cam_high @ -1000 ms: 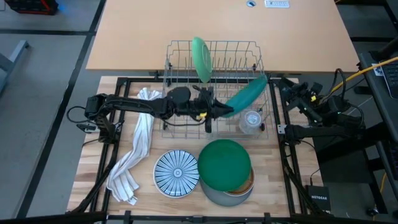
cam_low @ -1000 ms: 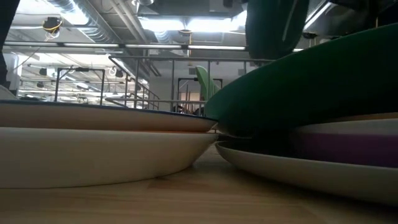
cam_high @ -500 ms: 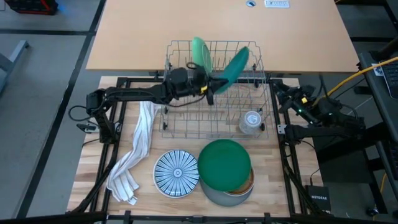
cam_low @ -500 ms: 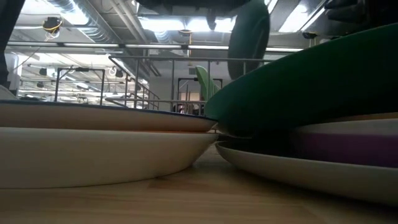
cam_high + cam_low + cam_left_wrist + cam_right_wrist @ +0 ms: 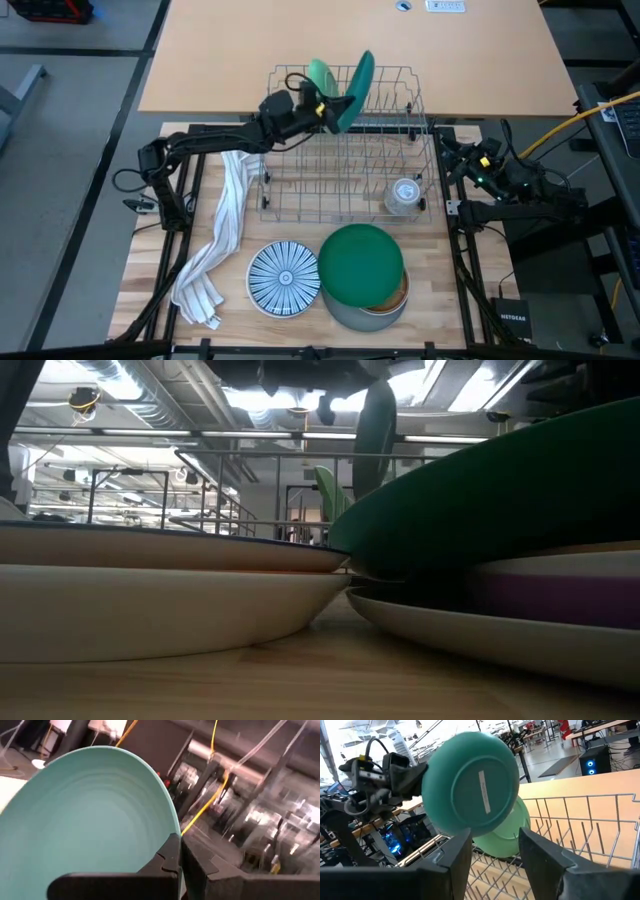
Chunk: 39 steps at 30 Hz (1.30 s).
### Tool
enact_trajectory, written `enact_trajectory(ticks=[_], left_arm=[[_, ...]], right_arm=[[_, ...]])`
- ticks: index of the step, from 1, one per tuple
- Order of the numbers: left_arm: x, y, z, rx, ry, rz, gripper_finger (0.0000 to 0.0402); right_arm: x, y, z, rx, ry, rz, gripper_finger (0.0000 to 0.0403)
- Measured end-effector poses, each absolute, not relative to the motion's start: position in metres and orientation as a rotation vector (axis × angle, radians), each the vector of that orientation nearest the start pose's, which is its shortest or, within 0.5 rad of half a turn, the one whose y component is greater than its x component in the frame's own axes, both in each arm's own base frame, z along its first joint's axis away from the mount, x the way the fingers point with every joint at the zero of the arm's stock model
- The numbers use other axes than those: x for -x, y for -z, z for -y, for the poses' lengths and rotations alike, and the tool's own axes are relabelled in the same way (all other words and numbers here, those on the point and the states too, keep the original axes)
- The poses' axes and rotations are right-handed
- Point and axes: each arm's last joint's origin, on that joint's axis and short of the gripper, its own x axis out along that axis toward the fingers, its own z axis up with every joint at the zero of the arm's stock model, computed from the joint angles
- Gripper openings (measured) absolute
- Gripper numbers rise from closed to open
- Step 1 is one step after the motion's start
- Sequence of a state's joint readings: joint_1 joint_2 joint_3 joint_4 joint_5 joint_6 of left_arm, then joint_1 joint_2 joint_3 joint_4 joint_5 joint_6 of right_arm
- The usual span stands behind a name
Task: Sort dishes
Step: Put the blue plate into the dish rack
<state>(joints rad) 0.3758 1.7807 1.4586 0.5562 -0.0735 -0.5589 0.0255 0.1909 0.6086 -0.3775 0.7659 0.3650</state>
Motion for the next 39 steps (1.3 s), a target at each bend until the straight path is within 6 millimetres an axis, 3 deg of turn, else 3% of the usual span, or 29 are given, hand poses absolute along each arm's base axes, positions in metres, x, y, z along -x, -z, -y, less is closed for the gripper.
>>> enact_trajectory(ticks=[5,16,22,33,39], left_arm=[[-0.397,-0.356,-0.165,0.591,-0.354,0.486,0.0],[-0.403,-0.328,-0.193,0.641,-0.461,0.518,0.0],[-0.402,-0.321,-0.205,0.695,-0.456,0.578,0.0],[-0.407,-0.312,-0.205,0.74,-0.429,0.602,0.0],[-0.407,-0.318,-0.201,0.732,-0.394,0.653,0.0]], right_arm=[[-0.049,-0.311,0.019,-0.365,0.725,0.173,0.0166],[-0.049,-0.311,0.019,-0.364,0.726,0.173,0.0166],[-0.049,-0.311,0.019,-0.364,0.725,0.173,0.0166],[-0.05,-0.31,0.019,-0.356,0.729,0.154,0.0166],[-0.05,-0.308,0.019,-0.349,0.732,0.136,0.0166]])
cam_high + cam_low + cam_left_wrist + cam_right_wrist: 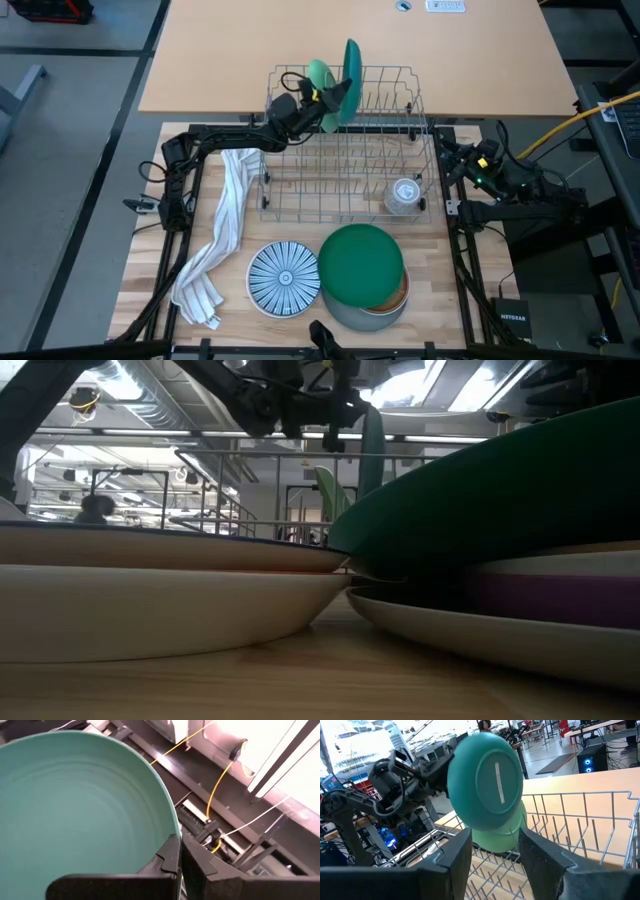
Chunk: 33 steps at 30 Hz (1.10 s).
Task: Sort dishes
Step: Put the blue plate into the dish rack
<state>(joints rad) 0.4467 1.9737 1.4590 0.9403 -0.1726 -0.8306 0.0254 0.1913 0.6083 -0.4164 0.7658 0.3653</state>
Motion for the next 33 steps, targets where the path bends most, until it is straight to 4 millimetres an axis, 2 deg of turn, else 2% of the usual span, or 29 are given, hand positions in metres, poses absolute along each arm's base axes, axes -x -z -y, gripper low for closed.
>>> enact_trajectory(ticks=[10,17,21,27,33], left_arm=[[-0.413,-0.317,-0.189,0.72,-0.378,0.63,0.0],[-0.414,-0.317,-0.188,0.728,-0.392,0.639,0.0],[-0.424,-0.321,-0.185,0.704,-0.386,0.653,0.0],[-0.44,-0.326,-0.196,0.672,-0.387,0.682,0.0],[-0.443,-0.314,-0.208,0.722,-0.423,0.648,0.0]], right_arm=[[-0.05,-0.307,0.019,-0.347,0.733,0.132,0.0166],[-0.05,-0.308,0.019,-0.347,0.733,0.133,0.0166],[-0.05,-0.308,0.019,-0.347,0.733,0.133,0.0166],[-0.05,-0.307,0.019,-0.347,0.733,0.132,0.0166],[-0.05,-0.307,0.019,-0.347,0.733,0.131,0.0166]])
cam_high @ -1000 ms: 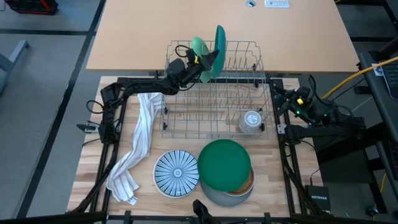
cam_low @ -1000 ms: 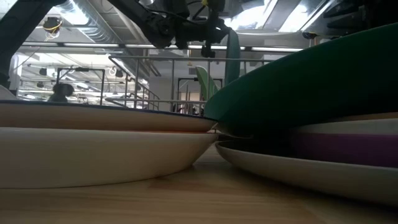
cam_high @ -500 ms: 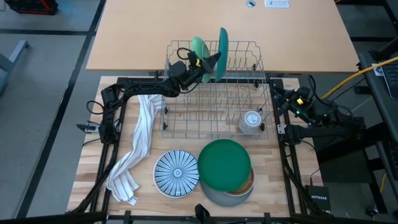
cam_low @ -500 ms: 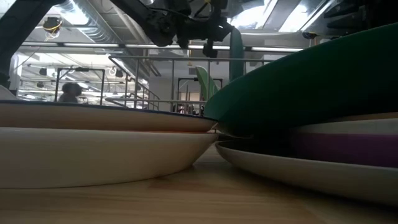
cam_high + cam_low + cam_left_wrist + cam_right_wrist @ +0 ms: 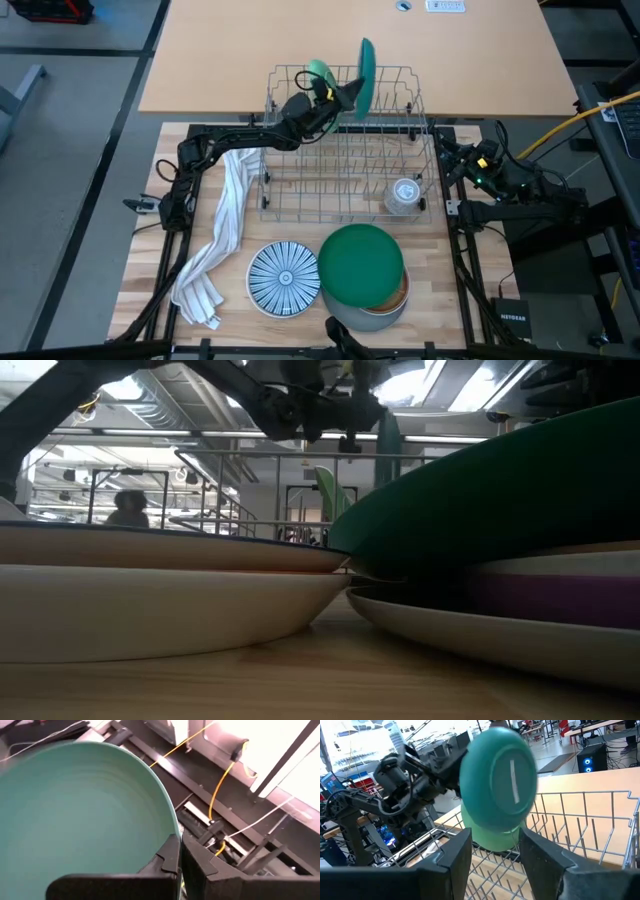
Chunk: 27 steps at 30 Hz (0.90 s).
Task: Sort dishes
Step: Put the blue plate into the dish rack
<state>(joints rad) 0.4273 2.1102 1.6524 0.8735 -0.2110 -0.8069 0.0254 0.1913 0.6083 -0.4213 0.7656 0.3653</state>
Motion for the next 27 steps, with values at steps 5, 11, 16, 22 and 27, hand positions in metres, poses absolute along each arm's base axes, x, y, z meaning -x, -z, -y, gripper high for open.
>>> enact_trajectory(ticks=[5,11,16,22,27], left_arm=[[-0.444,-0.3057,-0.215,0.729,-0.464,0.619,0.0],[-0.4433,-0.3062,-0.2161,0.728,-0.464,0.626,0.0],[-0.4441,-0.3064,-0.2141,0.731,-0.459,0.627,0.0],[-0.4459,-0.3079,-0.2088,0.733,-0.443,0.632,0.0],[-0.4464,-0.3074,-0.2083,0.734,-0.444,0.625,0.0]], right_arm=[[-0.0496,-0.3073,0.0188,-0.346,0.733,0.13,0.0166],[-0.0496,-0.3073,0.0188,-0.346,0.733,0.13,0.0166],[-0.0496,-0.3073,0.0188,-0.346,0.733,0.13,0.0166],[-0.0496,-0.3073,0.0188,-0.346,0.733,0.131,0.0166],[-0.0496,-0.3073,0.0188,-0.346,0.733,0.13,0.0166]])
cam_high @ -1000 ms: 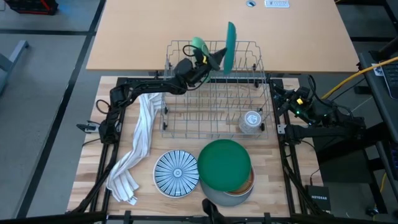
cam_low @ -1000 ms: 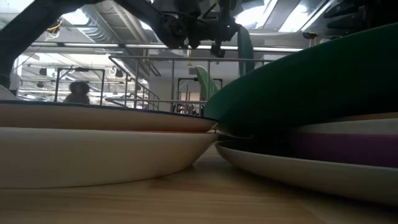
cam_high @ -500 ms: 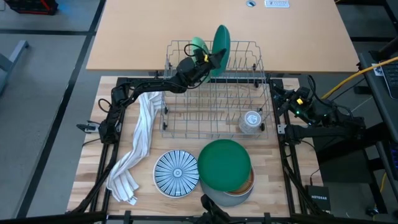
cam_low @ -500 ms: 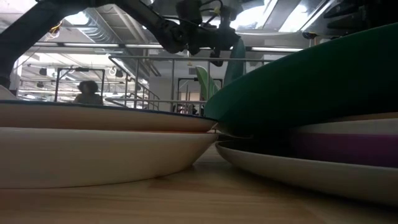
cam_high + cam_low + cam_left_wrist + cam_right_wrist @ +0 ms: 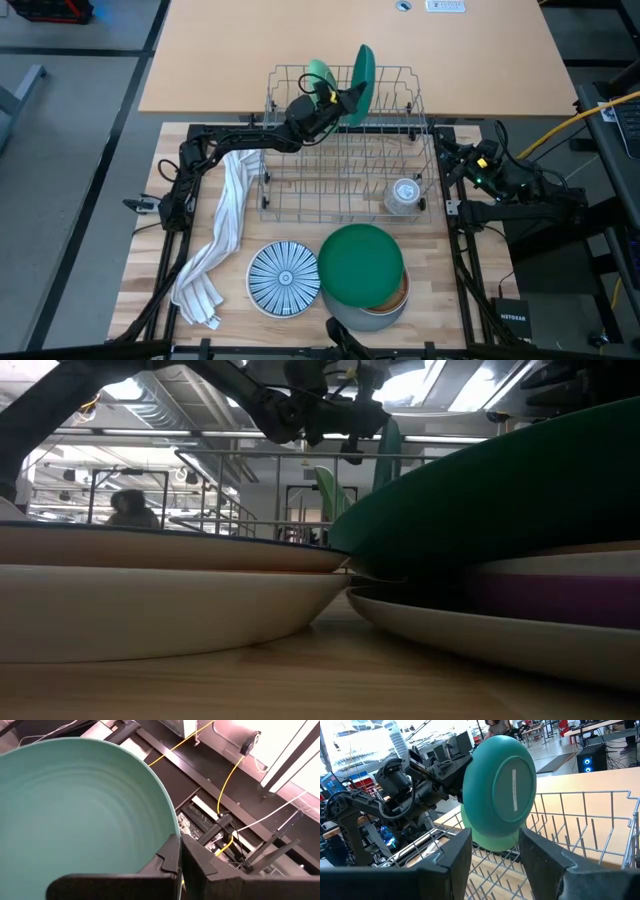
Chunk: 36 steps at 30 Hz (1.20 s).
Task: Sort dishes
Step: Put the blue plate into the dish rack
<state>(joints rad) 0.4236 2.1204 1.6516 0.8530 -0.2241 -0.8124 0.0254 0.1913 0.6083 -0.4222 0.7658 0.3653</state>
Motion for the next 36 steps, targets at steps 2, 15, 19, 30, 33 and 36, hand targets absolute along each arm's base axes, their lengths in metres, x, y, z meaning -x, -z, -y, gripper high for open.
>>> enact_trajectory(ticks=[2,15,19,30,33,36], left_arm=[[-0.446,-0.307,-0.209,0.734,-0.446,0.624,0.0],[-0.446,-0.302,-0.211,0.744,-0.515,0.593,0.0],[-0.444,-0.302,-0.216,0.747,-0.539,0.606,0.0],[-0.435,-0.3,-0.233,0.809,-0.573,0.647,0.0],[-0.434,-0.3,-0.234,0.812,-0.577,0.647,0.0],[-0.434,-0.3,-0.235,0.827,-0.575,0.652,0.0]], right_arm=[[-0.05,-0.307,0.019,-0.346,0.733,0.13,0.0166],[-0.05,-0.307,0.019,-0.346,0.733,0.129,0.0166],[-0.05,-0.307,0.019,-0.346,0.733,0.129,0.0166],[-0.049,-0.302,0.019,-0.322,0.742,0.073,0.0166],[-0.049,-0.302,0.019,-0.322,0.743,0.073,0.0166],[-0.049,-0.302,0.019,-0.322,0.743,0.072,0.0166]])
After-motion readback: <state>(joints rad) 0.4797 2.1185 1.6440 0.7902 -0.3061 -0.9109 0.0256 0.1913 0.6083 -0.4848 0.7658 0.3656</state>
